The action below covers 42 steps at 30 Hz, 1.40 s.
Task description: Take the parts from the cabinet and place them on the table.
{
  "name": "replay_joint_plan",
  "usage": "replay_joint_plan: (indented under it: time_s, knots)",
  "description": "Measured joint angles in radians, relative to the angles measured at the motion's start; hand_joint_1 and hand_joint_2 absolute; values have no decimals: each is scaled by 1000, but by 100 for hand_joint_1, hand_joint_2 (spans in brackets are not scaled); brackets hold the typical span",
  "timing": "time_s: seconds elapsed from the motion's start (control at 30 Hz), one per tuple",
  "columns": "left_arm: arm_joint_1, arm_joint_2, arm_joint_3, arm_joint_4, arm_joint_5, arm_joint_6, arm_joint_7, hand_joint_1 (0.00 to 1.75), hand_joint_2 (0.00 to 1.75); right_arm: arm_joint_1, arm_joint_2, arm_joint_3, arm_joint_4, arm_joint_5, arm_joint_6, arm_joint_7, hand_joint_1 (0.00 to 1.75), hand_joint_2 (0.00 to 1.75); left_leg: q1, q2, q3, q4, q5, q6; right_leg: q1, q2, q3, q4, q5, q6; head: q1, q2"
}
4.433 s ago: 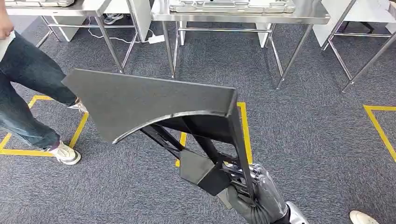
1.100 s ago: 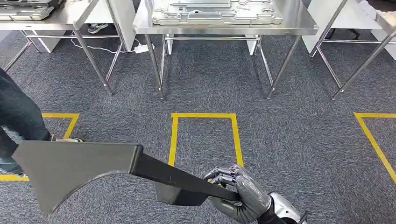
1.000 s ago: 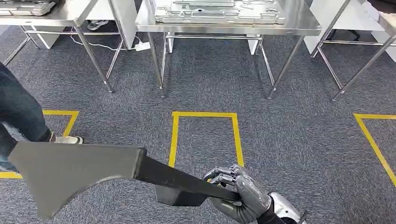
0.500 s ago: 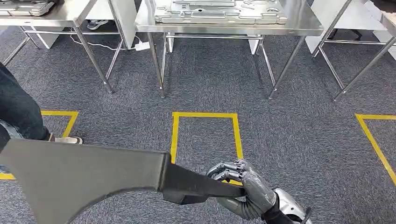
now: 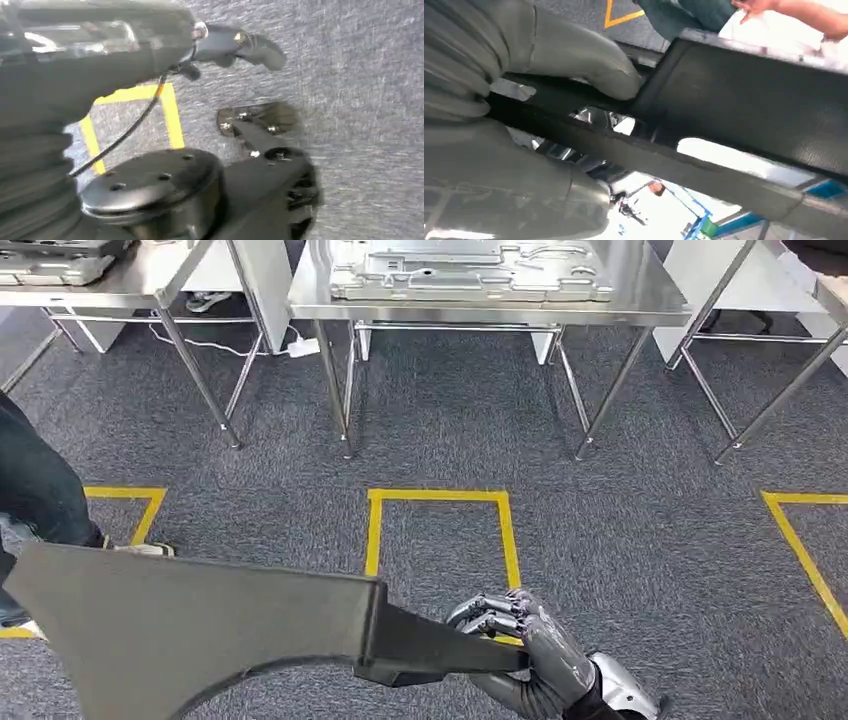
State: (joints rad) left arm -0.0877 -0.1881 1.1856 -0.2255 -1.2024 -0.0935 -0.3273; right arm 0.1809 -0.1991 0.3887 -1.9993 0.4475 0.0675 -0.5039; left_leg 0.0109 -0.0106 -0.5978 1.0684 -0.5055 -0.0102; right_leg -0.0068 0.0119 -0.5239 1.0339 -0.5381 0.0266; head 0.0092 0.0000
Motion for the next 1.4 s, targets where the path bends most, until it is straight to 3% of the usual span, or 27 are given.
replay_joint_plan:
  time_s: [0.1,0.13,0.2,0.23,0.27,0.3,0.4,0.47,0.5,0.53,0.6,0.63,0.73,0.77,0.8,0.83,0.9,0.93,0.97,1.03,1.07,1.13,1.23,1.27,1.3,1.33,1.4]
  knots:
    - [-1,0,-1,0,-3,0,-1,0,175,-1,0,-11,-1,-1,0,-1,175,175,5,0,15,-6,-4,17,-3,-2,-9,26,-12,9,0,0]
    - [-2,0,-2,0,-3,0,-1,0,175,-2,0,-13,-3,-1,0,-3,175,175,6,1,18,-7,-6,21,-3,-2,-38,79,-37,12,0,0]
    - [-2,0,-2,0,-4,-1,-1,0,175,-3,0,-15,-3,-2,0,-4,175,175,5,3,20,-7,-11,25,-5,-2,-131,227,-96,13,0,0]
    - [-1,0,-2,0,-5,-1,-1,0,175,-3,0,-15,-3,-2,0,-5,175,175,5,3,21,-7,-13,25,-5,-2,-172,282,-108,13,0,0]
    - [-1,0,-2,0,-5,-1,-1,0,175,-3,0,-17,-3,-2,0,-5,175,175,5,2,25,-7,-17,25,-5,-2,-193,298,-98,13,0,0]
    - [-1,0,-3,0,-7,-1,-1,0,175,-3,0,-21,-3,-3,0,-6,175,175,5,1,32,-7,-22,25,-4,-2,-189,267,-66,12,0,0]
    - [-1,0,-5,0,-8,-1,-1,0,175,-4,1,-26,-5,-5,0,-9,175,175,5,-2,59,-9,-41,19,-1,-5,-102,32,85,2,0,0]
    - [-3,0,-7,1,-9,-1,-1,0,175,-7,2,-27,-5,-6,0,-10,175,175,3,-1,63,-14,-47,8,10,-7,-98,19,22,-2,2,0]
    - [-2,0,-8,1,-9,-1,-1,0,175,-6,3,-27,-6,-6,0,-10,175,175,2,1,69,-22,-49,0,12,-6,-90,12,44,-8,2,0]
    - [-1,0,-8,1,-9,-1,-2,0,175,-5,3,-27,-6,-6,0,-11,175,175,0,1,78,-9,-39,-10,10,-5,-90,6,51,-16,2,0]
    - [-2,0,-8,1,-9,-1,-2,0,175,-4,5,-26,-7,-6,1,-11,175,175,-1,2,84,7,-46,-14,-1,-5,-59,-2,48,-22,2,0]
    - [-3,0,-8,1,-9,-1,-3,0,175,-6,6,-26,-7,-6,1,-13,175,175,0,3,70,48,-66,-16,-2,-6,-48,-4,42,-28,2,0]
    - [-2,0,-8,2,-9,-1,-4,0,175,-5,12,-26,-7,1,0,-18,175,175,-1,3,-46,247,-152,-18,-1,-6,-31,-4,27,-37,1,0]
    - [0,0,-8,2,-8,-1,-5,0,175,-4,13,-26,-7,3,0,-21,175,175,-1,3,-71,274,-153,-20,-1,-6,-25,-4,21,-38,1,0]
    - [1,0,-8,2,-6,-1,-6,0,175,-1,13,-25,-7,7,-1,-26,175,175,0,3,-72,256,-133,-18,-2,-5,-17,-4,16,-37,1,0]
    - [1,0,-8,2,-5,-1,-8,0,175,0,14,-25,-7,11,-1,-30,175,175,0,3,-57,204,-95,-19,-3,-4,-9,-4,10,-36,1,0]
    - [0,1,-8,2,-3,-1,-13,0,175,0,15,-24,-9,13,-1,-33,175,175,1,3,1,34,14,-19,-5,-3,10,-4,-4,-29,1,0]
    - [0,1,-8,2,-3,-1,-13,0,175,-2,16,-24,-10,14,-1,-34,175,175,-1,3,5,11,-3,-17,-4,-3,17,-1,-8,-23,1,0]
    - [-2,1,-8,2,-3,-1,-15,0,175,-3,16,-24,-11,15,-2,-34,175,175,-3,5,3,9,-50,-7,-2,-3,12,-1,-12,-18,1,0]
    - [3,3,-8,2,-3,-1,-16,0,175,-4,17,-22,-16,16,-3,-35,175,175,-4,6,8,-1,-7,7,-1,-3,20,7,-10,-2,1,0]
    - [3,4,-8,2,-3,0,-16,0,175,-5,17,-22,-17,16,-4,-36,175,175,-3,5,17,-2,-9,13,-1,-3,26,9,-9,0,1,0]
    - [-1,5,-8,2,-3,0,-20,0,175,-10,17,-21,-24,16,-4,-38,175,175,3,5,27,-6,-9,20,-3,-4,12,43,-30,6,1,0]
    - [-2,5,-8,2,-3,0,-22,0,175,-18,17,-19,-26,16,-4,-40,175,175,4,6,31,-8,-15,27,-6,-4,-113,242,-126,11,1,0]
    - [-1,5,-8,2,-3,0,-22,0,175,-17,17,-18,-26,16,-4,-40,175,175,4,6,32,-8,-17,26,-6,-4,-147,287,-134,12,1,0]
    - [0,5,-8,2,-3,0,-22,0,175,-18,17,-17,-26,16,-4,-40,175,175,4,5,34,-8,-19,26,-6,-4,-160,288,-120,13,1,0]
    - [0,5,-8,2,-3,0,-22,0,175,-18,17,-16,-26,16,-4,-40,175,175,5,4,38,-8,-23,23,-6,-4,-151,247,-83,12,1,0]
    - [0,5,-8,2,-3,0,-23,0,175,-18,17,-16,-28,13,-5,-42,175,175,9,2,50,-8,-30,16,-7,-5,-83,78,21,11,1,0]
